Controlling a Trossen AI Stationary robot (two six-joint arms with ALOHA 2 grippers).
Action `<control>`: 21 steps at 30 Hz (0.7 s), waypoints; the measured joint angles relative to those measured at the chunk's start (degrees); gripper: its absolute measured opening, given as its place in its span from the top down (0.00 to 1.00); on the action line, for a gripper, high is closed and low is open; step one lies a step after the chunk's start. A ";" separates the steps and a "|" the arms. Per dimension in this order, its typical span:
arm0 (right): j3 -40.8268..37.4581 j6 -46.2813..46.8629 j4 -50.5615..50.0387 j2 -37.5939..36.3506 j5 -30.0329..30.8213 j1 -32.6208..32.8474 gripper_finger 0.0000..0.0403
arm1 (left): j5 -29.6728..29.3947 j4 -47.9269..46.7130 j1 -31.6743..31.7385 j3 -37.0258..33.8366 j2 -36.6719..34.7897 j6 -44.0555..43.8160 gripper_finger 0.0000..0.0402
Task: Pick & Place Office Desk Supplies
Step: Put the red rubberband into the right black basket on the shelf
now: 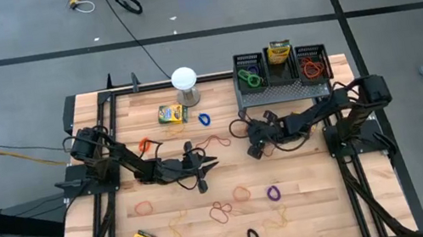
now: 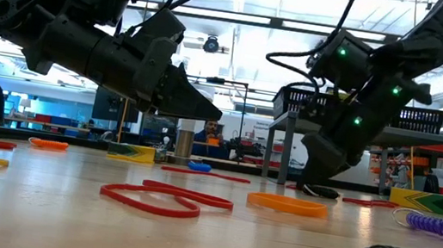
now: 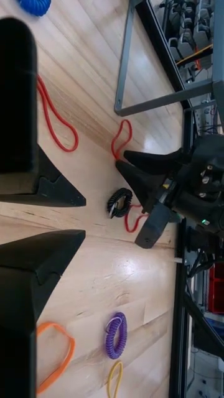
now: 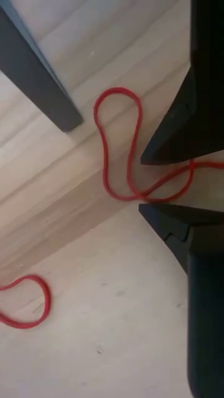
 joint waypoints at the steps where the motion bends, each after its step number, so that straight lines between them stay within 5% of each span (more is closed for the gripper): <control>1: 0.02 -0.09 0.01 -0.02 -0.26 -0.02 0.69 | 0.00 0.00 -0.01 0.00 -0.01 -0.01 0.81; 14: 0.08 -3.74 0.51 -0.04 -4.44 -0.08 0.97 | -0.09 0.01 0.00 0.00 -0.01 -0.01 0.81; 21: -0.16 -5.55 -1.32 -3.22 -5.27 1.07 0.99 | -0.15 0.00 -0.01 0.00 -0.01 -0.02 0.81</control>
